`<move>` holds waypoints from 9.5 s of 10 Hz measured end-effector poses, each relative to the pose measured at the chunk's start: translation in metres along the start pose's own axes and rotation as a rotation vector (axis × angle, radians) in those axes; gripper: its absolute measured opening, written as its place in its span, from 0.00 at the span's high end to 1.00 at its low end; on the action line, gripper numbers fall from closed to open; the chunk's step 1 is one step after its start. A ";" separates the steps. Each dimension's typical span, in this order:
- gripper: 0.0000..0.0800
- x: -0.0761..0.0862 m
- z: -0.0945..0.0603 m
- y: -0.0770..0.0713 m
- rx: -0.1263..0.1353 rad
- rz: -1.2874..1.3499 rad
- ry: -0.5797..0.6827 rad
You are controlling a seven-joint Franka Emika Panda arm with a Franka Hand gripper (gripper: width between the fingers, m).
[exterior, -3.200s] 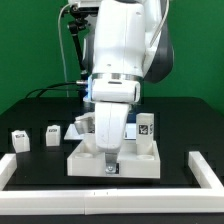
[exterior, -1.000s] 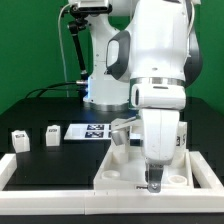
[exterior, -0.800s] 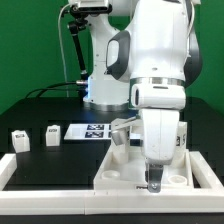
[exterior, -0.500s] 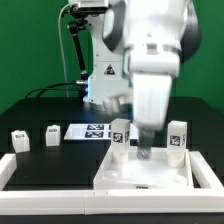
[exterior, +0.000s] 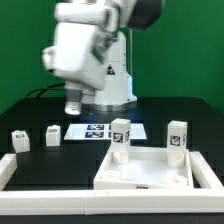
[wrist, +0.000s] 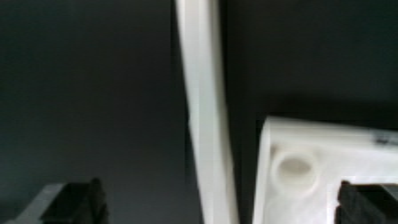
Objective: Assemble square table
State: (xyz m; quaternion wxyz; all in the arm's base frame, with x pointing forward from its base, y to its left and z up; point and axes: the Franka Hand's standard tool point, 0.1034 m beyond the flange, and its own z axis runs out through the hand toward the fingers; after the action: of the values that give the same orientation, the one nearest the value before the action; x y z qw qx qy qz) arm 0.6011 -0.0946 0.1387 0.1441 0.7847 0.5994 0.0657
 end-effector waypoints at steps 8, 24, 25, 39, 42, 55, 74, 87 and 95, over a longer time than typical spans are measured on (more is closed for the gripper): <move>0.19 -0.010 0.009 -0.049 0.067 0.593 0.009; 0.19 -0.062 0.033 -0.174 0.663 1.135 -0.389; 0.19 -0.061 0.032 -0.181 0.722 1.115 -0.452; 0.19 -0.096 0.063 -0.237 0.861 1.001 -0.743; 0.22 -0.096 0.064 -0.238 0.862 0.999 -0.745; 0.63 -0.089 -0.019 -0.163 0.795 0.990 -0.585; 0.63 0.118 -0.050 -0.034 0.268 1.284 -0.154; 0.63 0.192 -0.042 -0.036 0.193 1.476 -0.033; 0.63 0.196 -0.031 -0.033 0.104 1.479 0.119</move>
Offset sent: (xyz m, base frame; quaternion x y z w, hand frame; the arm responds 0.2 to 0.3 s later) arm 0.0000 0.0000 0.0000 0.0000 0.0000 0.1938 0.9810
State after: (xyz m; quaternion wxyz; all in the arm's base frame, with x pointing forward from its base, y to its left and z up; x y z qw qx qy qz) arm 0.6155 0.1055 0.1446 -0.0079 0.9843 -0.0763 0.1593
